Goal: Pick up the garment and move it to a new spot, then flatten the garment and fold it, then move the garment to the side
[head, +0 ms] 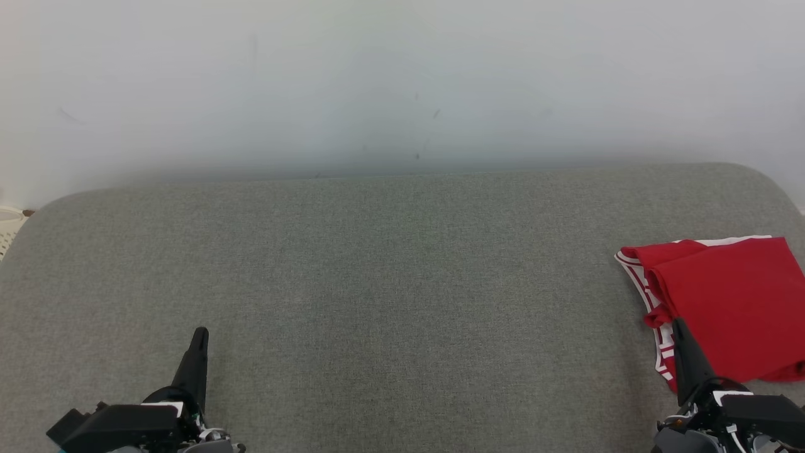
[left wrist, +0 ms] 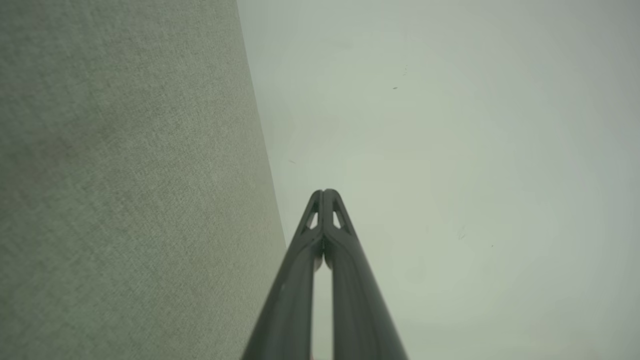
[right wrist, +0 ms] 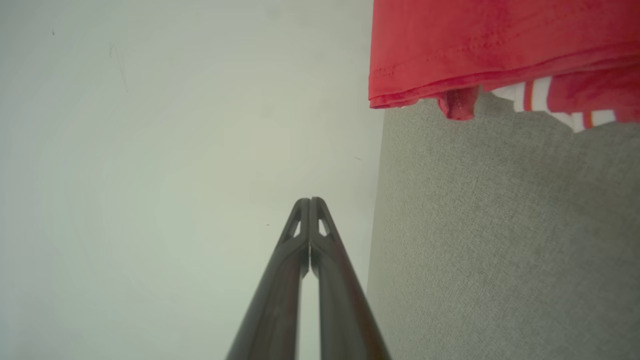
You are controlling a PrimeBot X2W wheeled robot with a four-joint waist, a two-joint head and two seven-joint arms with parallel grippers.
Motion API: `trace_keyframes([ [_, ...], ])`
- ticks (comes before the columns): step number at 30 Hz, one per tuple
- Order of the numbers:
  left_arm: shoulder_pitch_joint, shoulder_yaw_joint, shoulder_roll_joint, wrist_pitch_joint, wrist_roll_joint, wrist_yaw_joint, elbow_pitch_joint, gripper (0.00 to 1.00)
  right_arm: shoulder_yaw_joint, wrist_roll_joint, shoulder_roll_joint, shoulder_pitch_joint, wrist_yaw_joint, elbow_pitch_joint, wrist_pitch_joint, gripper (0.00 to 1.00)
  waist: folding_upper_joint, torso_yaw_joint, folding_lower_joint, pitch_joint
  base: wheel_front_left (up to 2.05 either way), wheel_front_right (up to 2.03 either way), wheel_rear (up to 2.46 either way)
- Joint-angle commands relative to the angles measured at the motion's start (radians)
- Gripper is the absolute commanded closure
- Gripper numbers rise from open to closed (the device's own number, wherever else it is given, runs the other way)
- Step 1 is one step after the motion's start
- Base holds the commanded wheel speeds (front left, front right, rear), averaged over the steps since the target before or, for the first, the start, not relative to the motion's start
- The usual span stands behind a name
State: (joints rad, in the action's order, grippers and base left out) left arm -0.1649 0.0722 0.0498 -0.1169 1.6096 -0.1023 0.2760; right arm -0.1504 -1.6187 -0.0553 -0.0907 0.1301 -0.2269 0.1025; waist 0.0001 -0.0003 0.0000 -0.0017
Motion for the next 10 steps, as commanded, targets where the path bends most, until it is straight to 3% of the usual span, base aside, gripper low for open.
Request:
trace_keyframes([
  [1, -0.011, 0.003, -0.002, -0.003, 0.006, 0.002, -0.004, 1.0, 0.0, -0.002, -0.006, -0.005, 0.001, 0.0, 0.002, 1.0, -0.0001, 0.0, 0.0, 0.0, 0.0, 0.0, 0.0],
  [10, -0.01, 0.003, -0.002, -0.003, 0.006, 0.002, -0.004, 1.0, 0.002, -0.004, -0.008, -0.005, 0.001, 0.0, 0.001, 1.0, -0.0001, 0.0, 0.0, 0.0, 0.0, 0.0, 0.0],
])
